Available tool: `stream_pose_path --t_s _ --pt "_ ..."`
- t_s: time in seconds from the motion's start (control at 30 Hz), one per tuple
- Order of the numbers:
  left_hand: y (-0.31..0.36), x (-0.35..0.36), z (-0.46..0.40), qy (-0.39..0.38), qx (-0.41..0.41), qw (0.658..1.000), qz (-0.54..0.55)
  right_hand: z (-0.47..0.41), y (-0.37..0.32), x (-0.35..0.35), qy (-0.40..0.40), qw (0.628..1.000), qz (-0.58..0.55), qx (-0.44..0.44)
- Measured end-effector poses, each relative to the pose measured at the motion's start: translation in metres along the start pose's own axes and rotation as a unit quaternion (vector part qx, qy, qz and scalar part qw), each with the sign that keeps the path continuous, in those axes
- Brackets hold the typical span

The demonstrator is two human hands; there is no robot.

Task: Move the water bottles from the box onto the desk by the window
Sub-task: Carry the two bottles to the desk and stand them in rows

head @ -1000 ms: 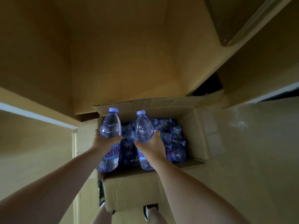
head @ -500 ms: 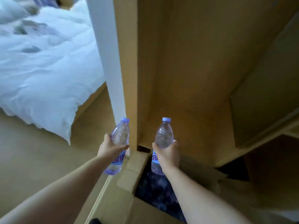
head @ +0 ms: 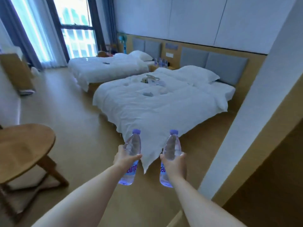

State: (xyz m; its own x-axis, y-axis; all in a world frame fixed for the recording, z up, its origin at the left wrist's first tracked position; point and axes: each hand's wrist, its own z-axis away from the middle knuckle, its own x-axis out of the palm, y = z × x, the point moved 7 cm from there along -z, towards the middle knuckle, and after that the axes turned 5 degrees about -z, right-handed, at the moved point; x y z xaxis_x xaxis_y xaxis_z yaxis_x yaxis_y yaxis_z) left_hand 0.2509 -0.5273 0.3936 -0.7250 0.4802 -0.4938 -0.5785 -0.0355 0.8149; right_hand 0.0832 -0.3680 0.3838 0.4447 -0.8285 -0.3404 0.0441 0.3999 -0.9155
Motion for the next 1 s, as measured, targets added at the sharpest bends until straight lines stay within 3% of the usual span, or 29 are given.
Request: stream_pose_path --t_s 0.33,0.6,1.0 --pt "-0.028 -0.187 -0.090 0.141 -0.042 0.984 0.098 0.004 -0.122 0.211 -0.115 0.990 0.013 -0.077" --pt "-0.052 -0.254 -0.178 0.198 -0.088 0.974 0.072 -0.039 -0.164 0.344 -0.199 0.973 0.044 -0.110" --pt "-0.022 -0.349 -0.407 0.324 -0.160 0.929 0.074 -0.197 -0.297 0.558 -0.262 0.945 0.071 -0.184"
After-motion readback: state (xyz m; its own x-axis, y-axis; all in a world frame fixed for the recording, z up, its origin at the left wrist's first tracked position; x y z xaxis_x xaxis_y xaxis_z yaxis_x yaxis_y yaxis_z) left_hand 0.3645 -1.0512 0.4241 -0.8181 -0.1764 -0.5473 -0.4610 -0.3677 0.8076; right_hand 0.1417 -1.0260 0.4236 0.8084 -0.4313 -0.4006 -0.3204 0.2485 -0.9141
